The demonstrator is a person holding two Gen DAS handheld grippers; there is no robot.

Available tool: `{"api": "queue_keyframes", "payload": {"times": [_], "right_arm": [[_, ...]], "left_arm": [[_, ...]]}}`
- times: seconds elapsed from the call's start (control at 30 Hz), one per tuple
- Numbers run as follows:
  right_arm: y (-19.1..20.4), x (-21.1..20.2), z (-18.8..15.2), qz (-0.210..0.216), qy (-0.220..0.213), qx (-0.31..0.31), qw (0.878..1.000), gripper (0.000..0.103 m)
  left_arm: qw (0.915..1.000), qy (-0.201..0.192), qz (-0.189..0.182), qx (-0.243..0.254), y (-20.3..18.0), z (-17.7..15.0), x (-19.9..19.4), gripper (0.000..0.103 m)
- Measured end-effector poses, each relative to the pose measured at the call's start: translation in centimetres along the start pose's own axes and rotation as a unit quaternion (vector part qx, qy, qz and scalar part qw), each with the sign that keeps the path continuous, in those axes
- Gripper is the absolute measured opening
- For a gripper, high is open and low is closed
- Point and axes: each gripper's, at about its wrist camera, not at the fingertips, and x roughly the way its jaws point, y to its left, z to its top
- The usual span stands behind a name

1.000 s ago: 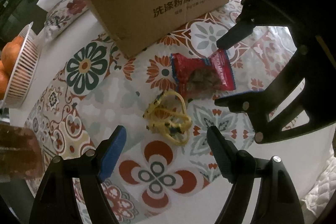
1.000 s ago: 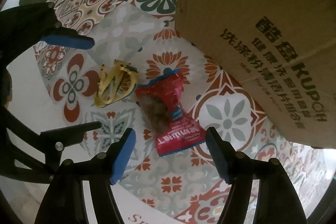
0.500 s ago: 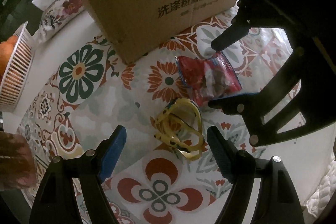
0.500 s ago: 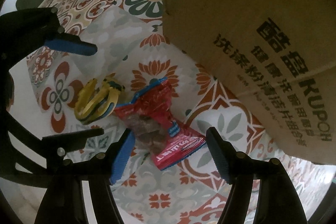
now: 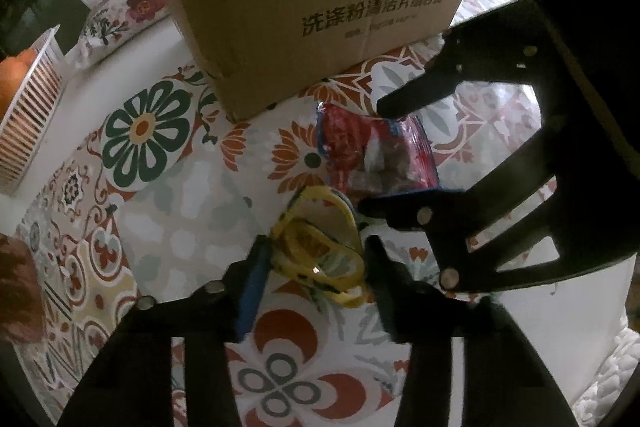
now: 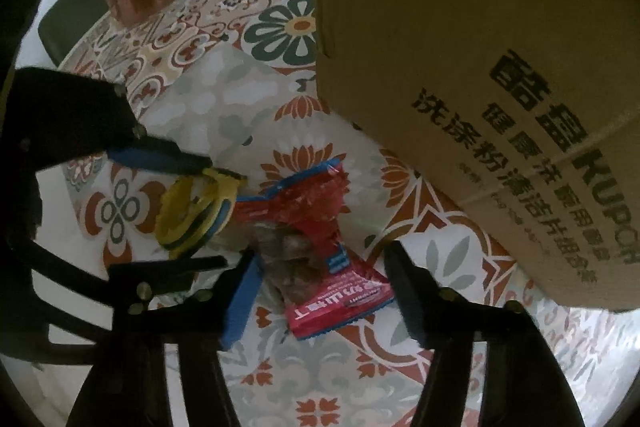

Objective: Organize soft objects
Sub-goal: 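Grasp the yellow hair tie with left tool while right tool grasps red snack, then lift the hair tie with left tool while right tool lifts the red snack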

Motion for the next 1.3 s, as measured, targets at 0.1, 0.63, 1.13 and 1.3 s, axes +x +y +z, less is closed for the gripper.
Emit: {"api": "queue_keyframes", "payload": {"times": [0.1,0.63,1.13,1.3], "right_arm": [[1.2,-1.1,-1.1,-0.001,-0.01,0.006,1.0,0.05],[-0.4,-4.4,-5.1,-0.013,-0.081,0.134,0.988,0.042],[-0.9,-12.1,-8.0,-0.038,-0.19,0.215,0.957,0.042],[-1.3,-15.2,-9.4,-0.04,-0.228,0.231,0.945,0.032]], "left_arm": [[0.9997,-0.006,-0.006,-0.021,0.1,-0.8,0.1,0.042],[0.9881,-0.074,0.001,-0.135,0.3,-5.0,-2.2,0.041],[0.9642,-0.158,0.054,-0.206,-2.3,-3.5,-9.0,0.041],[0.9575,-0.186,0.059,-0.212,-3.5,-2.8,-11.4,0.041]]}}
